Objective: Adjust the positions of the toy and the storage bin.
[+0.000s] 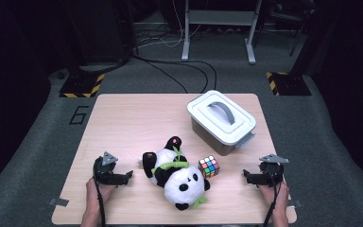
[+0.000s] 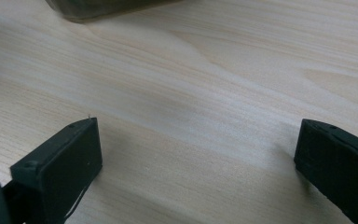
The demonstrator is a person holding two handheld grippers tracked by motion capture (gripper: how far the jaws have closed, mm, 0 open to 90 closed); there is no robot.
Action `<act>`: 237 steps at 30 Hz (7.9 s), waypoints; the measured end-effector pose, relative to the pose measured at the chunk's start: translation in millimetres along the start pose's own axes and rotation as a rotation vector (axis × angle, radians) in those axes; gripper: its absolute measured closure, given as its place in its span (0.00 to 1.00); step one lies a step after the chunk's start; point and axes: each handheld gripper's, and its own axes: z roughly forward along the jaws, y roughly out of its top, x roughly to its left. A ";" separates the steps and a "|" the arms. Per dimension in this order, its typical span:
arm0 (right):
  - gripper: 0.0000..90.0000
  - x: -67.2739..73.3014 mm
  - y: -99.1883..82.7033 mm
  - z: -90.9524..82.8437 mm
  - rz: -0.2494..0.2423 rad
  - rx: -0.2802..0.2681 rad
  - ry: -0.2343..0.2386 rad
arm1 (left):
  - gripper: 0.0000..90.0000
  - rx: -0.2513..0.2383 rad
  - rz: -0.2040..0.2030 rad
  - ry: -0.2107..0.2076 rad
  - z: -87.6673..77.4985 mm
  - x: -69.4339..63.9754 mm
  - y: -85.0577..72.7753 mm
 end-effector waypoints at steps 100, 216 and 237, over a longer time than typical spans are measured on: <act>0.01 -0.3 -0.1 -0.2 0.005 -0.005 -0.003 | 0.84 -0.097 0.382 -0.342 -30.9 -134.8 95.5; 0.02 -0.7 0.0 -0.4 0.010 -0.008 -0.008 | 0.85 -0.227 -0.102 -0.016 22.7 45.1 142.0; 0.03 -0.7 -0.1 -0.4 0.010 -0.008 -0.008 | 0.28 -0.177 -0.020 0.033 1.4 26.5 151.0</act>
